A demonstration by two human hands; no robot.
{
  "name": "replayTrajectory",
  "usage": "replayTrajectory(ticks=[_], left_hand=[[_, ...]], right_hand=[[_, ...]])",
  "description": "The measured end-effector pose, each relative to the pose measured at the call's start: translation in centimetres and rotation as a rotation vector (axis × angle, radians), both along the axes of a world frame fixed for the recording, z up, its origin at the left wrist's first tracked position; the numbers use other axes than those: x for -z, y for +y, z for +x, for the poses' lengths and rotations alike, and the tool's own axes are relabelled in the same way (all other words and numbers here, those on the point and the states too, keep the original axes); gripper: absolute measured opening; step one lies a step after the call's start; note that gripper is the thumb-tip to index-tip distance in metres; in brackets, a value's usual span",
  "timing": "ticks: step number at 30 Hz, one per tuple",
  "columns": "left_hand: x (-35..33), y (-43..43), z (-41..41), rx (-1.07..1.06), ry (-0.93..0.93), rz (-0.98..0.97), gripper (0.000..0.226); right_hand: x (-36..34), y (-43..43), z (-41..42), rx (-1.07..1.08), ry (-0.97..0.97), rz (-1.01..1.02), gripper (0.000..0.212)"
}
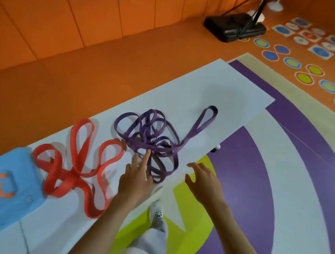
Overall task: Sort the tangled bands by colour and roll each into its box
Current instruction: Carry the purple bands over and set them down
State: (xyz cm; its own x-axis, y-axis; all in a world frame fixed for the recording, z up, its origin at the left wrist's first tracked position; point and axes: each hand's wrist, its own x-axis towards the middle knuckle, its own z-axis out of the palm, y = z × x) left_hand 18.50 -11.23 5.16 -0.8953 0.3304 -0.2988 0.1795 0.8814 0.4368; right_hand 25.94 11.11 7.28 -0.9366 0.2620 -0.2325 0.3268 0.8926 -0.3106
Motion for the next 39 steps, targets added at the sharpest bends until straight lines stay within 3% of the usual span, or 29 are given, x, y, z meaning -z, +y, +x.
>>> replayTrajectory(ticks=[11, 19, 22, 27, 32, 35, 39], left_hand=[[6.0, 6.7, -13.5, -0.325, -0.181, 0.096, 0.098], [8.6, 9.9, -18.4, -0.689, -0.177, 0.174, 0.101], [9.2, 11.1, -18.9, -0.848, -0.202, 0.152, 0.097], [9.5, 13.7, -17.8, -1.098, -0.103, 0.102, 0.097], [9.5, 14.8, -17.1, -1.29, -0.256, 0.046, 0.102], [9.7, 14.5, -16.2, -1.308, -0.222, 0.212, 0.099], [9.5, 14.2, -15.1, -1.233, -0.174, 0.285, 0.098]], right_hand=[[5.1, 10.6, -16.0, 0.055, -0.216, -0.08, 0.042], [10.1, 17.1, -25.6, 0.287, -0.327, -0.258, 0.069], [11.4, 18.7, -29.3, 0.368, -0.34, -0.301, 0.081], [13.3, 19.1, -32.1, 0.527, -0.269, -0.37, 0.078], [14.3, 18.4, -32.7, 0.624, -0.205, -0.446, 0.072], [14.3, 17.8, -33.6, 0.764, -0.172, -0.525, 0.07], [14.0, 16.8, -34.6, 0.963, -0.162, -0.64, 0.074]])
